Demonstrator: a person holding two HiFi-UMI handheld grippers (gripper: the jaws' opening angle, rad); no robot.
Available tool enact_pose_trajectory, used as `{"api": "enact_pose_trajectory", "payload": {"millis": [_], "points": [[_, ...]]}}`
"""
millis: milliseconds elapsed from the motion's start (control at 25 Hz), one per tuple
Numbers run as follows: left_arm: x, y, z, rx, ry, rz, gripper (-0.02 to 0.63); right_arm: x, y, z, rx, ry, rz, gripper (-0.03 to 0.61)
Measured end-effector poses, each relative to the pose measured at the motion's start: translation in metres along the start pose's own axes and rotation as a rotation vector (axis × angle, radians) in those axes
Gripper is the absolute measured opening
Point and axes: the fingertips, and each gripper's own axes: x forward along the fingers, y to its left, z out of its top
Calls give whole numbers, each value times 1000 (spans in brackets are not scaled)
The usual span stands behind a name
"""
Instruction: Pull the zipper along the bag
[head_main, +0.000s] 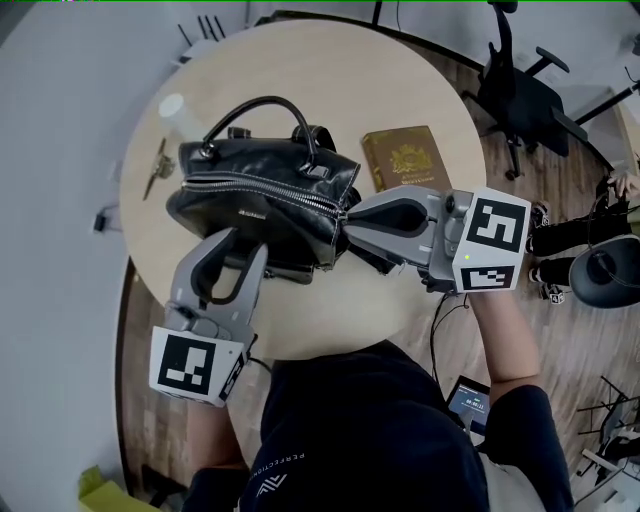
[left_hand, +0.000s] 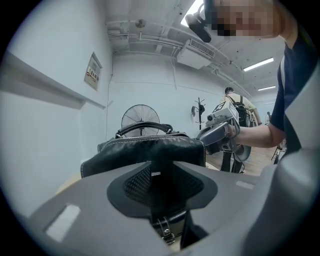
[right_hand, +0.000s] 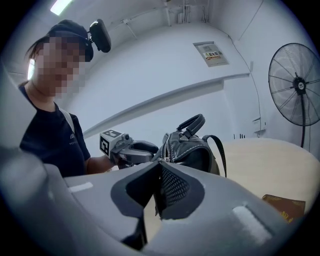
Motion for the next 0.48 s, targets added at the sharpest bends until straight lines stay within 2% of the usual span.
{"api": "enact_pose_trajectory", "payload": {"millis": [280, 360, 480], "points": [[-25, 51, 4, -3, -20, 103, 157, 0, 2, 2, 19, 48, -37, 14], [-26, 52, 8, -2, -35, 81, 158, 0, 1, 2, 35, 48, -48, 14], [-16, 35, 16, 7, -54, -6, 164, -1, -1, 1, 73, 47, -63, 14]]}}
